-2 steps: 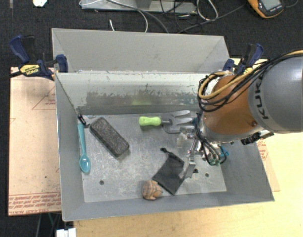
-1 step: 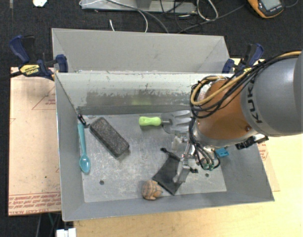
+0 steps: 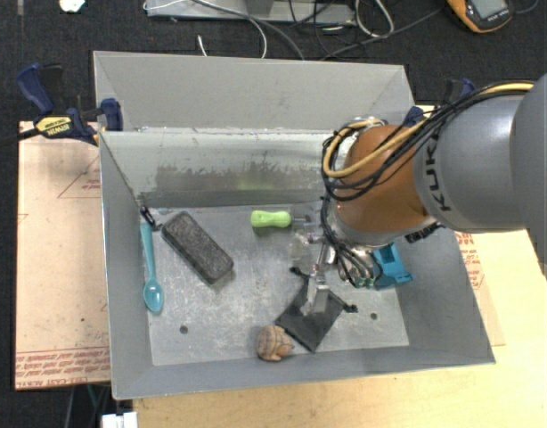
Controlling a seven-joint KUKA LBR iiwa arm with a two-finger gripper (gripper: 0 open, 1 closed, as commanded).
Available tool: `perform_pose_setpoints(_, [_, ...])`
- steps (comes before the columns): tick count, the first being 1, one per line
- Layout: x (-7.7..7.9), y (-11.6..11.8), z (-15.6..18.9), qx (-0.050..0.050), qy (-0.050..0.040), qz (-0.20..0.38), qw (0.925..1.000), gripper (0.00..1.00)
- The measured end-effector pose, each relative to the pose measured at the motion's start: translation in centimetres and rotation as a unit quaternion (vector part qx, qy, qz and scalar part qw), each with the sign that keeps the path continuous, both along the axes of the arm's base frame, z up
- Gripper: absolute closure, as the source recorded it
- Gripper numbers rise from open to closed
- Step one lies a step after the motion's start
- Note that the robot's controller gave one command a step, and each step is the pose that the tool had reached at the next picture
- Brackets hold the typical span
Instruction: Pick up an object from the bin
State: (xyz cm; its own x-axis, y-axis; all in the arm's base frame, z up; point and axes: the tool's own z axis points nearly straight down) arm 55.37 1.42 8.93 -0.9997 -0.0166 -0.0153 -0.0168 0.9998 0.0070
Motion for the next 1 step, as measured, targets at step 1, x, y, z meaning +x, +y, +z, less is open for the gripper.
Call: perform_pose_setpoints(1, [-1.82,1.51,1.69,0.000,0.0009,0.127,0.9919,0.00])
